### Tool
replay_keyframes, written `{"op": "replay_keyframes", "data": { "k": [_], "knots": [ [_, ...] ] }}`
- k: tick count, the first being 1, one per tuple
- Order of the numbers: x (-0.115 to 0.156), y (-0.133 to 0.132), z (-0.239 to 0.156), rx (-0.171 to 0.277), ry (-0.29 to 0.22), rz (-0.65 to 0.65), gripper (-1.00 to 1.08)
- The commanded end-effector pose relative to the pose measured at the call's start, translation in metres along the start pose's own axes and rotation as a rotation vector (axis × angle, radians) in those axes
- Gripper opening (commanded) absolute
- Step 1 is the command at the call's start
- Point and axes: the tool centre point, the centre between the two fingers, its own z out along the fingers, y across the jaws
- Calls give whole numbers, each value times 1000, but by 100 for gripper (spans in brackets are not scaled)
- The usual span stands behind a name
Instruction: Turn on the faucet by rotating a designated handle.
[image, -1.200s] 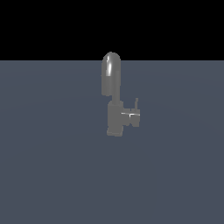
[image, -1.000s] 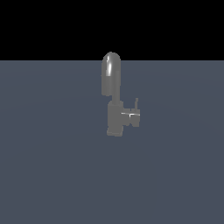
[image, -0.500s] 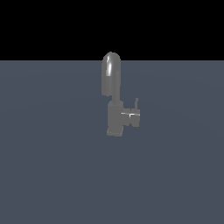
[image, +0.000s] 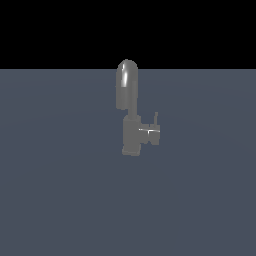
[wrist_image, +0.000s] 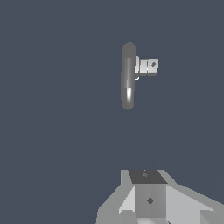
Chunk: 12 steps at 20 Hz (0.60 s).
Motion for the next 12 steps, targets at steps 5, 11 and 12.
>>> {"op": "replay_keyframes", "data": {
  "k": [5, 11, 12],
  "knots": [
    [40, 7, 8, 100, -87, 113, -100],
    [76, 16, 20, 197, -169, 220, -100],
    [82, 18, 23, 214, -184, 238, -100]
  ]
}}
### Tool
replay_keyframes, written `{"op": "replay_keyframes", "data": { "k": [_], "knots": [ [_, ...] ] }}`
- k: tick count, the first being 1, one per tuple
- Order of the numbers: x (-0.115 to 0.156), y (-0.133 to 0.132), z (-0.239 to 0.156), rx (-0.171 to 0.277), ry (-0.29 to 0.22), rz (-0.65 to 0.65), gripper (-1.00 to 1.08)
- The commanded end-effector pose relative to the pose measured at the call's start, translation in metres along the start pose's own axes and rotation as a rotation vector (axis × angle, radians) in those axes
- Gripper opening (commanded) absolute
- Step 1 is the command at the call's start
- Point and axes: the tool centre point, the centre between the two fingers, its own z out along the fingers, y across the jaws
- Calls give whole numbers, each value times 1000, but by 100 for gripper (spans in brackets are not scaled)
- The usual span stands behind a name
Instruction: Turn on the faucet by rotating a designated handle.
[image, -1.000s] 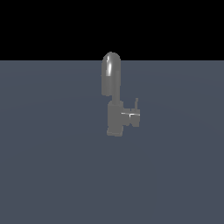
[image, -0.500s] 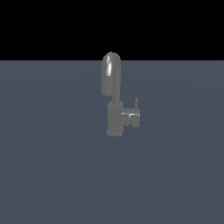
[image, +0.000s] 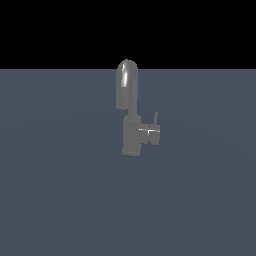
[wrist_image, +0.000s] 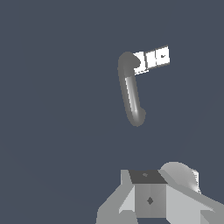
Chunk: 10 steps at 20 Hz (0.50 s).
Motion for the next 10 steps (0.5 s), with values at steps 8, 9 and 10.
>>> {"op": "replay_keyframes", "data": {
  "k": [8, 9, 10],
  "knots": [
    [62, 12, 15, 163, -138, 177, -100],
    [69, 14, 17, 181, -153, 196, -100],
    [75, 16, 19, 199, -168, 215, -100]
  ]
}}
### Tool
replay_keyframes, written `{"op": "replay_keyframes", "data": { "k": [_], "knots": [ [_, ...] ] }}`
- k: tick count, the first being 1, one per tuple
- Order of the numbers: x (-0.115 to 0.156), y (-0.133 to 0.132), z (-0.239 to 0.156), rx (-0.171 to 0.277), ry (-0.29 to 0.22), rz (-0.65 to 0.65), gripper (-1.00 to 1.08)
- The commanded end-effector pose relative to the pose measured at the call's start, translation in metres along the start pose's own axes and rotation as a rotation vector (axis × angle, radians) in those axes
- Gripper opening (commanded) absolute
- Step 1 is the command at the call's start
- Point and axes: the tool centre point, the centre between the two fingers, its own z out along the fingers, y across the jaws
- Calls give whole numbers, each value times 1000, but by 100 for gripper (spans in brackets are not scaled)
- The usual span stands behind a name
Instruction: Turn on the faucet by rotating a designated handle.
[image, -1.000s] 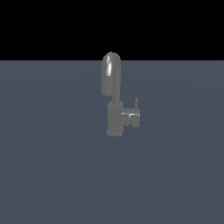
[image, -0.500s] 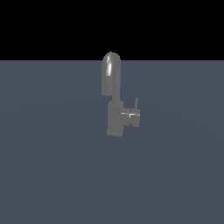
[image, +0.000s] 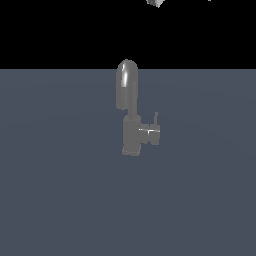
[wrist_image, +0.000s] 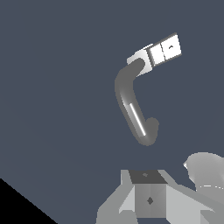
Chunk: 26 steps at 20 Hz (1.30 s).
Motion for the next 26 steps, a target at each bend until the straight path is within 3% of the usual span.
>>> {"op": "replay_keyframes", "data": {
  "k": [1, 14, 26],
  "knots": [
    [18, 2, 3, 46, -39, 49, -100],
    [113, 30, 37, 313, -267, 334, -100],
    [189, 70, 105, 596, -510, 641, -100]
  ]
}}
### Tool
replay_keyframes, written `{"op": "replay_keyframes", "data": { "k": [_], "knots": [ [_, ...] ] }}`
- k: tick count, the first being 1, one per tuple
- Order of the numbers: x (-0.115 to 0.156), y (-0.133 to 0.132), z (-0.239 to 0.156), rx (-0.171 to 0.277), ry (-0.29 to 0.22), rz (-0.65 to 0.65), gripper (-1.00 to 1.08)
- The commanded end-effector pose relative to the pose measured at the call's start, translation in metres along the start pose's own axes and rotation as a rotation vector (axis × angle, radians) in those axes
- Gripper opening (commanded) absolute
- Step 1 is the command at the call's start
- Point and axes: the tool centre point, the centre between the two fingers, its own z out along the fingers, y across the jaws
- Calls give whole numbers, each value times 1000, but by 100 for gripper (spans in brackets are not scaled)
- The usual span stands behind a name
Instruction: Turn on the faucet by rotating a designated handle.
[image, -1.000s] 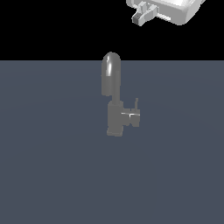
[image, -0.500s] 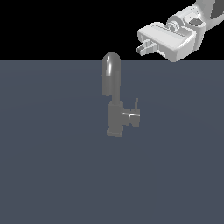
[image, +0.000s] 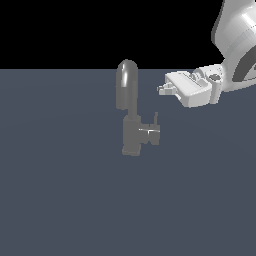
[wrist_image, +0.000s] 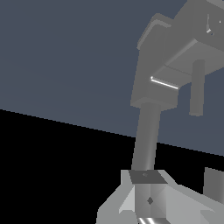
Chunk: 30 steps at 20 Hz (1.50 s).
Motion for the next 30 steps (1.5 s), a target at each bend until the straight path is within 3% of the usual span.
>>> {"op": "replay_keyframes", "data": {
  "k": [1, 7, 13, 30],
  "knots": [
    [21, 3, 4, 55, -48, 60, -100],
    [56, 11, 16, 152, -131, 166, -100],
    [75, 17, 25, 205, -177, 224, -100],
    [70, 28, 27, 208, -180, 226, -100]
  ]
}}
